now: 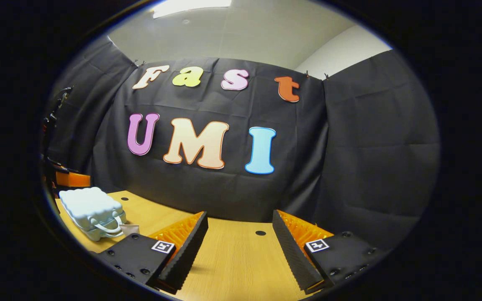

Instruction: First open the suitcase, pack the skin care products into it, and then close the suitcase.

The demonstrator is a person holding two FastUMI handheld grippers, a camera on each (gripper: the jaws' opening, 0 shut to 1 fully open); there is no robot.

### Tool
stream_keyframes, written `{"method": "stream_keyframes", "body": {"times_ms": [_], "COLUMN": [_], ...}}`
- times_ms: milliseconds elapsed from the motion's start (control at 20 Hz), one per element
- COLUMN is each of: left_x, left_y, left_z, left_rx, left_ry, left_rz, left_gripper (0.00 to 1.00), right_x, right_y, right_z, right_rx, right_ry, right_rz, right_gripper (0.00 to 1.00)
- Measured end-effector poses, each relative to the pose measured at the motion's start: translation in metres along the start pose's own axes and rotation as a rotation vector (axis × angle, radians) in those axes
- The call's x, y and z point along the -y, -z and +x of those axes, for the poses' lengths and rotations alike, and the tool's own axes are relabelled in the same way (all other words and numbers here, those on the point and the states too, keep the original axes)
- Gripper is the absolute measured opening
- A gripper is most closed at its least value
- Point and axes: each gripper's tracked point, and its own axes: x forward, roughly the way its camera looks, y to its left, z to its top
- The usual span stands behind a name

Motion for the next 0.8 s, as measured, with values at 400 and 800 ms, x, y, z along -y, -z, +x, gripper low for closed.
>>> {"method": "stream_keyframes", "body": {"times_ms": [400, 800], "left_x": [-0.005, -0.032], "left_y": [0.066, 0.158], "left_z": [0.057, 0.089], "left_rx": [-0.365, -0.822], "left_ry": [0.105, 0.010], "left_rz": [0.014, -0.105], "left_gripper": [0.95, 0.95], "right_x": [-0.008, 0.004], "right_y": [0.017, 0.033], "right_z": [-0.011, -0.026], "right_rx": [-0.028, -0.068], "right_ry": [-0.002, 0.029], "right_rz": [0.011, -0.006], "right_gripper": [0.97, 0.98]}}
